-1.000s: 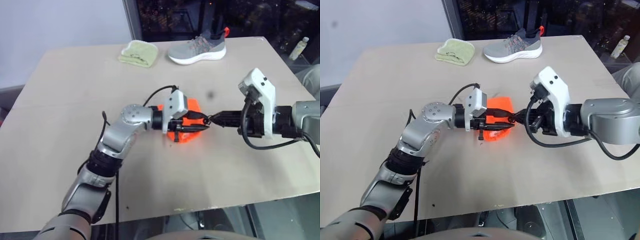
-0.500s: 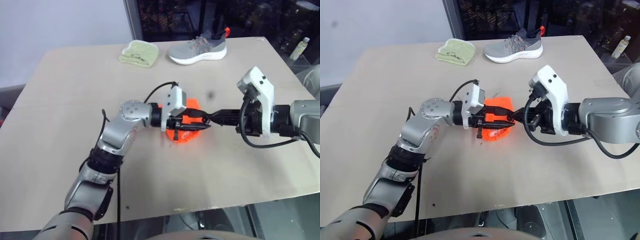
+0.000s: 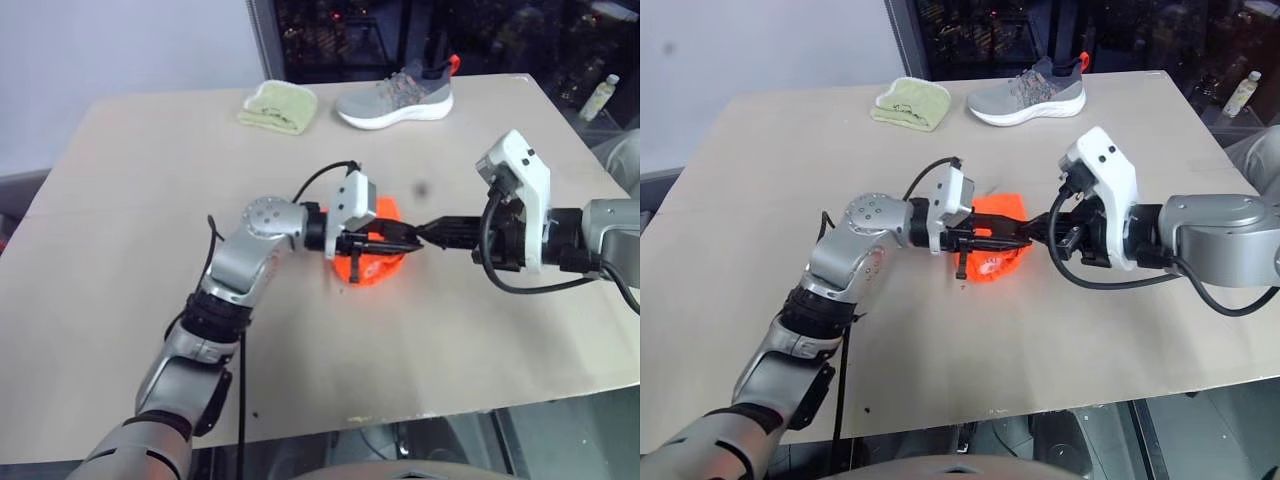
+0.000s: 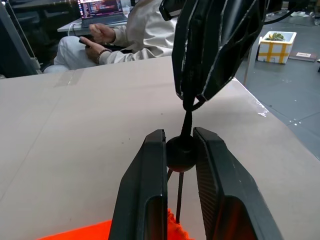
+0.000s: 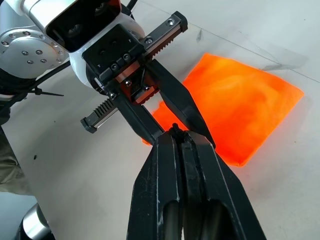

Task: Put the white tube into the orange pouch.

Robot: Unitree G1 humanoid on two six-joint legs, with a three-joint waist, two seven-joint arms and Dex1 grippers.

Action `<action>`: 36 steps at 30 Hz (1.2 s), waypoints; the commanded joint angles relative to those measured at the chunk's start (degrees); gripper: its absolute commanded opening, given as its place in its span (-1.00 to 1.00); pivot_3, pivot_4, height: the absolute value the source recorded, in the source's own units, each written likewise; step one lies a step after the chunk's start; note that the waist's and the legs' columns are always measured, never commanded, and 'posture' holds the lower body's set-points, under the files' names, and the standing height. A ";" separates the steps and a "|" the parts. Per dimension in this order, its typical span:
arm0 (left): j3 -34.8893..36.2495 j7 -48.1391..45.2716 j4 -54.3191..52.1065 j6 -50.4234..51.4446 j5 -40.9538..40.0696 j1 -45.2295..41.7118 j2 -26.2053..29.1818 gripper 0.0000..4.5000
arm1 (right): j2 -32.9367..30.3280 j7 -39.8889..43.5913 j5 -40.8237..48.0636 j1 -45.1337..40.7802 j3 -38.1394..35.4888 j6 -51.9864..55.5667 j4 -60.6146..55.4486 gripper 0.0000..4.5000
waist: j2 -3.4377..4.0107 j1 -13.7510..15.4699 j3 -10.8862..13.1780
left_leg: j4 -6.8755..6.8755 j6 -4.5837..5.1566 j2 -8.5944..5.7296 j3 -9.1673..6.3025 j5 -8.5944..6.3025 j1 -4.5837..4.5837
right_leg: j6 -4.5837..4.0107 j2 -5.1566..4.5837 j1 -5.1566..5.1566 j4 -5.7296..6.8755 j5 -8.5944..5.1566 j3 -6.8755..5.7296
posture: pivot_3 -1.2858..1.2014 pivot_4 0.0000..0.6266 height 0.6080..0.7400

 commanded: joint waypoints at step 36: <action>-4.18 -0.06 11.77 -8.48 16.37 6.24 7.38 -0.89 | 1.55 -6.93 9.61 8.26 -24.07 -16.08 4.30 -1.00 | 0.00 0.19 0.00 | 0.04 0.01 0.00 0.00 0.00 -0.01 | 0.00 -0.01 0.00 0.06 0.00 0.02 | 0.03 -0.52 1.00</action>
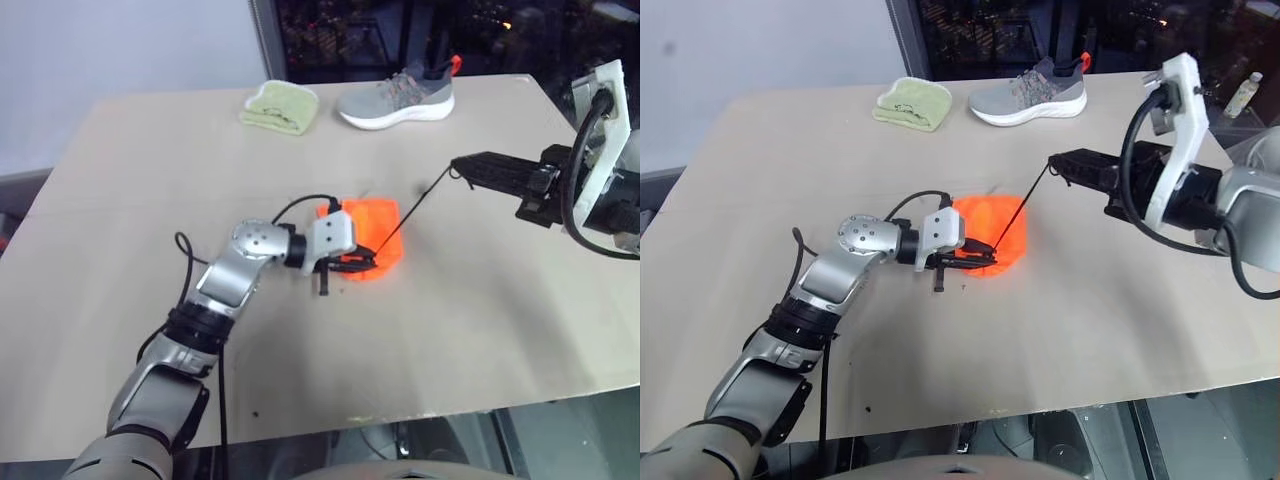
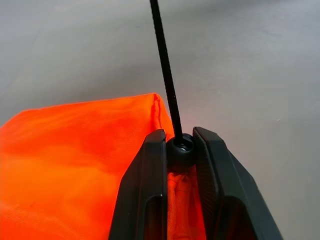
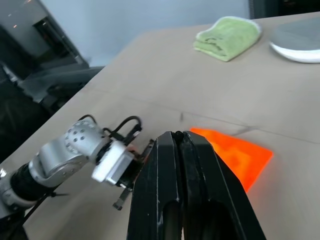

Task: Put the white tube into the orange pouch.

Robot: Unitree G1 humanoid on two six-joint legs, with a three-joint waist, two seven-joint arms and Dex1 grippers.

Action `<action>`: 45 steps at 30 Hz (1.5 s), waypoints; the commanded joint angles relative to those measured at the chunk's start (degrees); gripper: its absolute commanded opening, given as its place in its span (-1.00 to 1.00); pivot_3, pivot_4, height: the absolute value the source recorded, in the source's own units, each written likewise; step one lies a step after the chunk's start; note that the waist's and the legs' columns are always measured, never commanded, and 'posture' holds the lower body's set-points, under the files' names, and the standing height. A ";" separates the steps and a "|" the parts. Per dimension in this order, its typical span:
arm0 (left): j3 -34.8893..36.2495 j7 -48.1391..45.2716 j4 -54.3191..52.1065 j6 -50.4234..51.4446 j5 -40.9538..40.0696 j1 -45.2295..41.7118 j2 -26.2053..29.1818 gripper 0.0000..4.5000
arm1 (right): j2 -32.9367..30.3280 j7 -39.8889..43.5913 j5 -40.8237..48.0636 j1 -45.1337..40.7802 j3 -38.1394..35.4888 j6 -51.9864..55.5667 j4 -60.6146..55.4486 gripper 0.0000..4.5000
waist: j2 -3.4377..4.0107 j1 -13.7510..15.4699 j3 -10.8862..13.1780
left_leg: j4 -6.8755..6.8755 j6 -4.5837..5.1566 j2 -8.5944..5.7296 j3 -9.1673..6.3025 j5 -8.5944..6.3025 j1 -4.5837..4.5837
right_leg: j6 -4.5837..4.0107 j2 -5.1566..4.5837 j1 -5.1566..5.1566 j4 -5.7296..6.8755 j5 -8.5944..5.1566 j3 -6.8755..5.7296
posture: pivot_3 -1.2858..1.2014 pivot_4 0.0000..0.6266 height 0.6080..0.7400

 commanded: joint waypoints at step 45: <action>35.67 3.75 -26.99 25.28 -28.69 33.59 19.77 1.00 | 19.69 47.21 -67.47 78.07 -30.62 -30.62 -34.08 0.98 | 0.21 1.41 0.07 | -0.43 0.43 0.11 -0.13 -0.29 1.23 | 0.34 0.02 1.49 -1.12 0.21 0.11 | 0.03 -0.52 1.00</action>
